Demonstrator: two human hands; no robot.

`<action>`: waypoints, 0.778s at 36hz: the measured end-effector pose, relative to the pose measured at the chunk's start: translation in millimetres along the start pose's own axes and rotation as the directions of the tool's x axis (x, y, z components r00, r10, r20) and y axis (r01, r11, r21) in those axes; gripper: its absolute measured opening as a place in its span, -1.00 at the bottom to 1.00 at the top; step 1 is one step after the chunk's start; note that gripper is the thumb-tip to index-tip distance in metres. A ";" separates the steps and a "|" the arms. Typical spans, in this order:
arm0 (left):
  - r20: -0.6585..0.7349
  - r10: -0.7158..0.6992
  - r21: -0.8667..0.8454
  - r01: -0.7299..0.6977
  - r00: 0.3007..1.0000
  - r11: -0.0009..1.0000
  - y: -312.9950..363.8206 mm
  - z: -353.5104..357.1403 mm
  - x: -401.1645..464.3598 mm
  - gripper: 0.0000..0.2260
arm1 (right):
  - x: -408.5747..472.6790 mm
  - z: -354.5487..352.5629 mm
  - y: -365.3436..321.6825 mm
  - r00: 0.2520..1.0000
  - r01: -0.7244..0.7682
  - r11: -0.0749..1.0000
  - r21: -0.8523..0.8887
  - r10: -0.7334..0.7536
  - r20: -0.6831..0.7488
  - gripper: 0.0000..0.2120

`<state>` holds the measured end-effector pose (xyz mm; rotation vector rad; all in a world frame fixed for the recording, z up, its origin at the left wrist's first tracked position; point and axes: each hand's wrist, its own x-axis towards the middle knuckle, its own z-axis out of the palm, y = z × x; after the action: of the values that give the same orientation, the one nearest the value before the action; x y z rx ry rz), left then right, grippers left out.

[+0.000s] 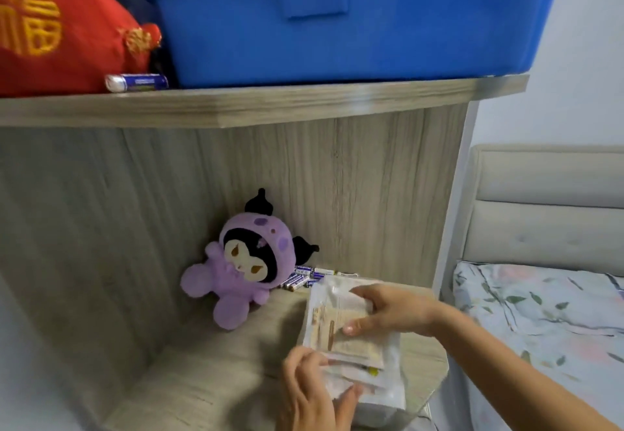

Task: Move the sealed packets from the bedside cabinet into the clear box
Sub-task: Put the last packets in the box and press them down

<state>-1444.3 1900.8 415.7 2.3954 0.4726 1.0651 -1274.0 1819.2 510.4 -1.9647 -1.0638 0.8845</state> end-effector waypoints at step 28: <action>0.304 0.156 -0.016 -0.159 0.940 0.987 -34.1 -6.6 25.9 -0.52 | -63.3 51.0 53.4 0.904 0.140 0.795 -0.590 -0.346 -0.251 -0.31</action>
<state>-1436.7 1943.5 416.4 2.5801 0.1799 0.7338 -1322.3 1756.1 454.4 -2.2600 -1.4321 0.0482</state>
